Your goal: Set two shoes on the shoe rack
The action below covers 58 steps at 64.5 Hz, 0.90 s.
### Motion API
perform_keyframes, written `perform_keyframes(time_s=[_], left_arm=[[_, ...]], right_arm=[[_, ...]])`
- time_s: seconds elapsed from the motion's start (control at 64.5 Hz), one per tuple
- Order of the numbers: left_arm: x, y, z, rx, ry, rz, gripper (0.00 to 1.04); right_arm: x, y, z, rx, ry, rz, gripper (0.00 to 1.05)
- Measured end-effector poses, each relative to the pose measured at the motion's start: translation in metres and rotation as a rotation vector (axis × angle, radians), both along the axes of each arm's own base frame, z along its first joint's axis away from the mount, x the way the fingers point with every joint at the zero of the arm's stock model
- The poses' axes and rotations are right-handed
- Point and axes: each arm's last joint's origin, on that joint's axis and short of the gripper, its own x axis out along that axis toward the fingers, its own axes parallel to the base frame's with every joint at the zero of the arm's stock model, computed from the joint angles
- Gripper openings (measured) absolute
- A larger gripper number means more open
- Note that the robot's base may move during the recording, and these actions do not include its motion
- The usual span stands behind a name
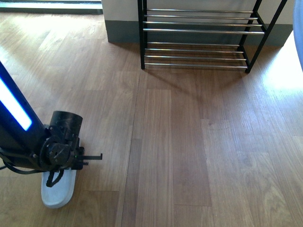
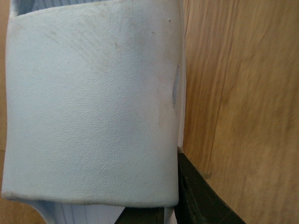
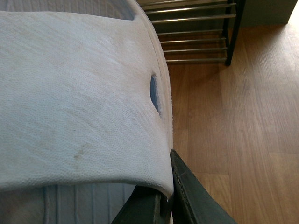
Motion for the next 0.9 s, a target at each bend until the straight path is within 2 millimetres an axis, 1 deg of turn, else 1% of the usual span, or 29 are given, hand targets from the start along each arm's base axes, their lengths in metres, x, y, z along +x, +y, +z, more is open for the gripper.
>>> perform_keyframes(time_s=[0.077, 0.093, 0.124, 0.139, 0.17, 0.186, 0.232, 0.248, 0.341, 0.356, 0.418, 0.434, 0.496, 0.511, 0.573, 0.589, 0.635, 0.651, 0.713, 0.728, 0.79, 0.806, 0.899], left_arm=[[0.0, 0.0, 0.026, -0.002, -0.057, -0.002, 0.02], [-0.001, 0.0, 0.037, -0.001, -0.078, -0.004, 0.02], [-0.003, 0.001, 0.048, -0.001, -0.098, -0.004, 0.02], [-0.005, 0.001, 0.059, 0.004, -0.115, -0.004, 0.02], [-0.008, 0.002, 0.071, 0.011, -0.132, 0.0, 0.02], [-0.011, 0.002, 0.081, 0.019, -0.147, 0.004, 0.02], [-0.016, 0.004, 0.097, 0.034, -0.169, 0.01, 0.02], [-0.021, 0.005, 0.108, 0.041, -0.184, 0.012, 0.02], [-0.036, 0.008, 0.139, 0.058, -0.227, 0.022, 0.02], [-0.042, 0.009, 0.149, 0.065, -0.242, 0.026, 0.02], [-0.054, 0.011, 0.169, 0.078, -0.27, 0.035, 0.02], [-0.06, 0.012, 0.179, 0.085, -0.285, 0.039, 0.02], [-0.073, 0.013, 0.198, 0.101, -0.314, 0.045, 0.02], [-0.08, 0.013, 0.207, 0.11, -0.329, 0.048, 0.02], [-0.092, 0.012, 0.225, 0.122, -0.357, 0.053, 0.02], [-0.098, 0.012, 0.233, 0.123, -0.371, 0.051, 0.02], [-0.108, 0.01, 0.246, 0.122, -0.396, 0.048, 0.02], [-0.114, 0.009, 0.255, 0.127, -0.413, 0.049, 0.02], [-0.126, 0.008, 0.27, 0.137, -0.445, 0.049, 0.02], [-0.132, 0.007, 0.277, 0.14, -0.463, 0.051, 0.02], [-0.145, 0.006, 0.29, 0.145, -0.494, 0.055, 0.02], [-0.151, 0.005, 0.296, 0.145, -0.508, 0.056, 0.02], [-0.171, 0.004, 0.311, 0.159, -0.541, 0.064, 0.02]], right_arm=[[0.0, 0.0, 0.0, 0.0, 0.0, 0.0, 0.01], [0.0, 0.0, 0.0, 0.0, 0.0, 0.0, 0.01], [0.0, 0.0, 0.0, 0.0, 0.0, 0.0, 0.01], [0.0, 0.0, 0.0, 0.0, 0.0, 0.0, 0.01], [0.0, 0.0, 0.0, 0.0, 0.0, 0.0, 0.01], [0.0, 0.0, 0.0, 0.0, 0.0, 0.0, 0.01], [0.0, 0.0, 0.0, 0.0, 0.0, 0.0, 0.01], [0.0, 0.0, 0.0, 0.0, 0.0, 0.0, 0.01], [0.0, 0.0, 0.0, 0.0, 0.0, 0.0, 0.01], [0.0, 0.0, 0.0, 0.0, 0.0, 0.0, 0.01], [0.0, 0.0, 0.0, 0.0, 0.0, 0.0, 0.01], [0.0, 0.0, 0.0, 0.0, 0.0, 0.0, 0.01], [0.0, 0.0, 0.0, 0.0, 0.0, 0.0, 0.01], [0.0, 0.0, 0.0, 0.0, 0.0, 0.0, 0.01], [0.0, 0.0, 0.0, 0.0, 0.0, 0.0, 0.01], [0.0, 0.0, 0.0, 0.0, 0.0, 0.0, 0.01], [0.0, 0.0, 0.0, 0.0, 0.0, 0.0, 0.01], [0.0, 0.0, 0.0, 0.0, 0.0, 0.0, 0.01], [0.0, 0.0, 0.0, 0.0, 0.0, 0.0, 0.01], [0.0, 0.0, 0.0, 0.0, 0.0, 0.0, 0.01], [0.0, 0.0, 0.0, 0.0, 0.0, 0.0, 0.01], [0.0, 0.0, 0.0, 0.0, 0.0, 0.0, 0.01], [0.0, 0.0, 0.0, 0.0, 0.0, 0.0, 0.01]])
